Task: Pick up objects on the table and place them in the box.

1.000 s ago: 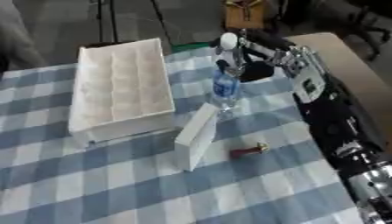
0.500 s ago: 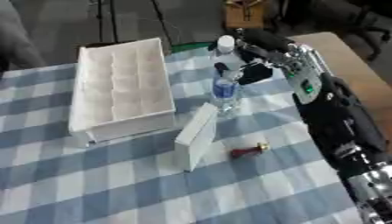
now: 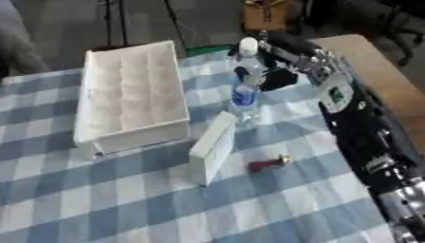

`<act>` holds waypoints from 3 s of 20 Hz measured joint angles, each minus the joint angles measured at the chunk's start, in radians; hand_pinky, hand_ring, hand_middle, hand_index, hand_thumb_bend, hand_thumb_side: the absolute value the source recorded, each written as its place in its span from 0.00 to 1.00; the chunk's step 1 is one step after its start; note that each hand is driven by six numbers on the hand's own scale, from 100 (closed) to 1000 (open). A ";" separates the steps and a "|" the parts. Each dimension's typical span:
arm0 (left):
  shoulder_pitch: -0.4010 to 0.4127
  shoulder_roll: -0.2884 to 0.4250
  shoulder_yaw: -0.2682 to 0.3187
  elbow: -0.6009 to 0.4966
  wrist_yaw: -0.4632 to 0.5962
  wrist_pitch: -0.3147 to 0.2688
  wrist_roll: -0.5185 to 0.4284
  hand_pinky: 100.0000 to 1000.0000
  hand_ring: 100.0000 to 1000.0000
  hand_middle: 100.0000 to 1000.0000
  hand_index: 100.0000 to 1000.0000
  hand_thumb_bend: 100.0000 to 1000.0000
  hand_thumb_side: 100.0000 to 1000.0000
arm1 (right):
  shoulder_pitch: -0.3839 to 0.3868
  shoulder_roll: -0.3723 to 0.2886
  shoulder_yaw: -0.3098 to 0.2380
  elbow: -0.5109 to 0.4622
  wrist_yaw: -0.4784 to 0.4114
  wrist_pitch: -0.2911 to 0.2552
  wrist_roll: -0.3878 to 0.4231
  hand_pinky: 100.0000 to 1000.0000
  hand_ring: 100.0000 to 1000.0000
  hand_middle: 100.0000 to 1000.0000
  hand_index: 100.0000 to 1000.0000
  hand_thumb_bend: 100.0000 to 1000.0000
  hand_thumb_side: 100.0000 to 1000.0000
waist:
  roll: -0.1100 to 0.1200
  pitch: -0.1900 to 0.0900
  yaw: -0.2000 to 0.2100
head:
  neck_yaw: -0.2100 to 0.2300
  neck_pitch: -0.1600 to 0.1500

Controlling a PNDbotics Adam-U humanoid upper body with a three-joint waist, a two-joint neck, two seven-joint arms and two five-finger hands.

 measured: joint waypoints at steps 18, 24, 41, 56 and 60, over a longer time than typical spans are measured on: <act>-0.005 0.001 -0.007 0.000 0.011 0.006 -0.006 0.47 0.70 0.75 0.87 0.69 0.62 | -0.098 -0.040 -0.007 -0.073 -0.321 0.188 0.119 0.04 0.09 0.33 0.52 0.00 0.00 | -0.009 0.000 0.032 | -0.010 -0.001; -0.028 0.002 -0.016 0.000 0.031 0.017 -0.014 0.47 0.70 0.75 0.87 0.69 0.62 | -0.147 -0.031 -0.006 -0.079 -0.363 0.218 0.105 0.04 0.10 0.32 0.51 0.00 0.00 | -0.028 0.001 0.081 | -0.018 -0.002; -0.064 0.010 -0.019 0.000 0.071 0.032 -0.019 0.48 0.70 0.75 0.87 0.70 0.61 | -0.170 0.084 0.054 0.006 -0.239 0.151 0.162 0.18 0.24 0.52 0.72 0.00 0.01 | -0.056 0.012 0.177 | -0.036 -0.011; -0.064 0.010 -0.018 0.000 0.071 0.038 -0.019 0.48 0.70 0.75 0.87 0.70 0.62 | -0.167 0.084 0.025 0.035 -0.298 0.108 0.118 0.84 0.72 0.90 1.00 0.00 0.67 | -0.059 0.013 0.166 | -0.032 -0.018; -0.064 0.010 -0.018 0.000 0.071 0.038 -0.020 0.48 0.70 0.75 0.87 0.70 0.62 | -0.166 0.071 0.017 -0.008 -0.398 0.101 0.111 0.84 0.71 0.88 1.00 0.00 0.62 | -0.059 0.013 0.157 | -0.027 -0.019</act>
